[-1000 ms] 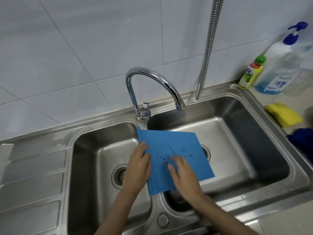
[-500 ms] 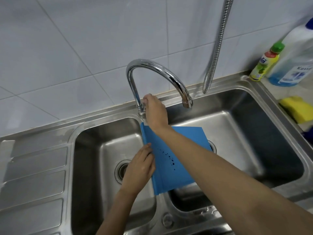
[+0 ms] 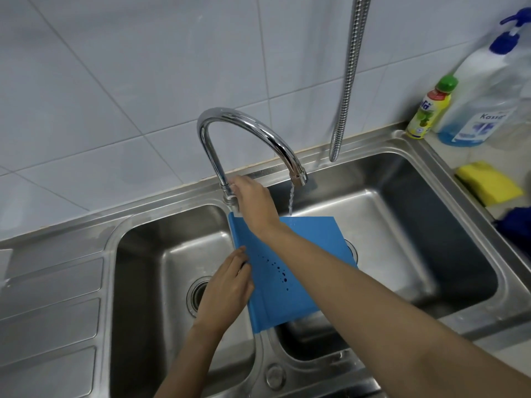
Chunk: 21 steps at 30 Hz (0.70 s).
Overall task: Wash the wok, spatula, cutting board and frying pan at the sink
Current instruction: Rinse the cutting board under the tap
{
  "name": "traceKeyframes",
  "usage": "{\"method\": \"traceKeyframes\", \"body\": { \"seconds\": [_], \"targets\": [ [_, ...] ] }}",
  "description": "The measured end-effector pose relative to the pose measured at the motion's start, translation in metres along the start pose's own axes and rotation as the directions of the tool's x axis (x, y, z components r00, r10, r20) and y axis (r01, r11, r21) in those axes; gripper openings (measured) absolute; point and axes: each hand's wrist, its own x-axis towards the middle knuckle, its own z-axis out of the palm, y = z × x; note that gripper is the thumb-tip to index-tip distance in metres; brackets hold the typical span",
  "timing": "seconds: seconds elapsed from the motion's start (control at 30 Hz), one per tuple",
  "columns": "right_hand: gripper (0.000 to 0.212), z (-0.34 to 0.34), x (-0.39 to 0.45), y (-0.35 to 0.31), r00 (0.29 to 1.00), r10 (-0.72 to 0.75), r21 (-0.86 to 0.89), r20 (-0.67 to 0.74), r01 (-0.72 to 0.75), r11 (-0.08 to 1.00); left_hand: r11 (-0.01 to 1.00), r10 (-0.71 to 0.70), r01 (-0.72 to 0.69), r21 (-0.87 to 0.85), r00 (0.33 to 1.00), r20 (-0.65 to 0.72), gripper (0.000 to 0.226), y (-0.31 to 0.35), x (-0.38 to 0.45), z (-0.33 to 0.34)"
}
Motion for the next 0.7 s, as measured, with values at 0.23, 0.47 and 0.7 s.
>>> {"method": "traceKeyframes", "body": {
  "seconds": [0.23,0.47,0.7],
  "targets": [
    [0.022,-0.003,-0.006,-0.003,0.999,0.042,0.119,0.013,-0.044,0.992,0.999,-0.001,-0.001,0.05,0.999,0.035,0.011,0.002,0.002,-0.003],
    [0.056,-0.015,-0.087,0.009,0.981,0.104,0.159,0.164,-0.131,0.979,0.996,0.01,-0.016,0.086,0.997,0.072,0.021,0.004,0.005,-0.008],
    [0.047,-0.049,-0.204,0.062,0.937,0.221,-0.009,0.27,-0.226,0.974,0.97,-0.103,0.062,0.236,0.981,0.165,0.04,0.015,0.002,-0.003]
  ]
}}
